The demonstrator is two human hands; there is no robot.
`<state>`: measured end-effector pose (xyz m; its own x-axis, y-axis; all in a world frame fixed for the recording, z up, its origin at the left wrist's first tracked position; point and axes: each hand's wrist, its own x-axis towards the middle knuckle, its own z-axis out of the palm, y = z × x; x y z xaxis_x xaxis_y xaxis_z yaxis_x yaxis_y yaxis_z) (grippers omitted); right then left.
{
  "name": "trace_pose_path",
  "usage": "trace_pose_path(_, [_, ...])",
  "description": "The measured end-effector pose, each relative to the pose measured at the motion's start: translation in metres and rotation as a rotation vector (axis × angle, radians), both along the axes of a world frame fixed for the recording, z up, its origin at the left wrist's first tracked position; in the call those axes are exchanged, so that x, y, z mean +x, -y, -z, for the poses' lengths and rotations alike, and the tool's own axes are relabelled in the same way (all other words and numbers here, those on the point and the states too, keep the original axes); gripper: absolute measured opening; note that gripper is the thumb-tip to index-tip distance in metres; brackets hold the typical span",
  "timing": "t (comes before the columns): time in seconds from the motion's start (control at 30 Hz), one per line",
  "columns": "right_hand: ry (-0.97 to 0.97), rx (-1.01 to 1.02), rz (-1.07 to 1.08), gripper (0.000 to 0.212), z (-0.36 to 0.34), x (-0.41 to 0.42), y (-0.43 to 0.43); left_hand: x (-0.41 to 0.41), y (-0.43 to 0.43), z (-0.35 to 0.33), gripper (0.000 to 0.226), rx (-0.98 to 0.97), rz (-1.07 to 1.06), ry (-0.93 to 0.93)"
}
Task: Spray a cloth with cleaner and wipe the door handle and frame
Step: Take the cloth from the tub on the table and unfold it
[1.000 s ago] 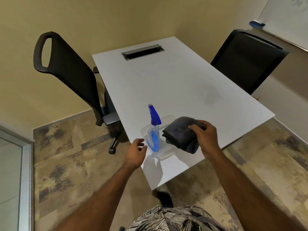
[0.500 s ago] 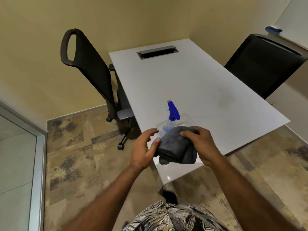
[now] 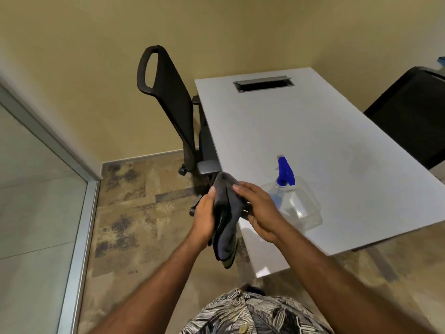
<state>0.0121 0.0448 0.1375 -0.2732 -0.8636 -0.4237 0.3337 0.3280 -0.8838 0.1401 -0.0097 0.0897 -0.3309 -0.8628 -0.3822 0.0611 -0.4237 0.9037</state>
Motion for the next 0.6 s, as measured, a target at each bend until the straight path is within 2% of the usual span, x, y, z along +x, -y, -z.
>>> trace_pose_path(0.1, [-0.113,-0.051,-0.082,0.049,0.011,0.017,0.003,0.011,0.0,-0.002,0.062,0.294,0.012,-0.169])
trace_pose_path(0.2, [-0.38,-0.087,-0.191,0.048,0.02,0.031,0.004,0.02,0.0,-0.002,0.059,0.375,-0.048,-0.238])
trace_pose_path(0.3, [-0.545,-0.058,-0.266,0.06,0.028,0.034,0.008,0.029,0.004,-0.002,0.061,0.427,-0.064,-0.332])
trace_pose_path(0.4, [-0.61,-0.035,-0.242,0.03,0.035,0.03,0.016,0.041,0.01,0.0,0.06,0.404,-0.111,-0.349])
trace_pose_path(0.47, [-0.571,-0.01,-0.186,0.011,0.035,0.026,0.022,0.051,0.012,-0.001,0.064,0.366,-0.141,-0.376])
trace_pose_path(0.5, [-0.539,0.0,-0.164,0.006,0.033,0.023,0.025,0.056,0.013,0.001,0.068,0.347,-0.139,-0.387])
trace_pose_path(0.6, [-0.464,0.035,-0.118,0.011,0.028,0.014,0.032,0.072,0.016,0.009,0.078,0.347,-0.113,-0.456])
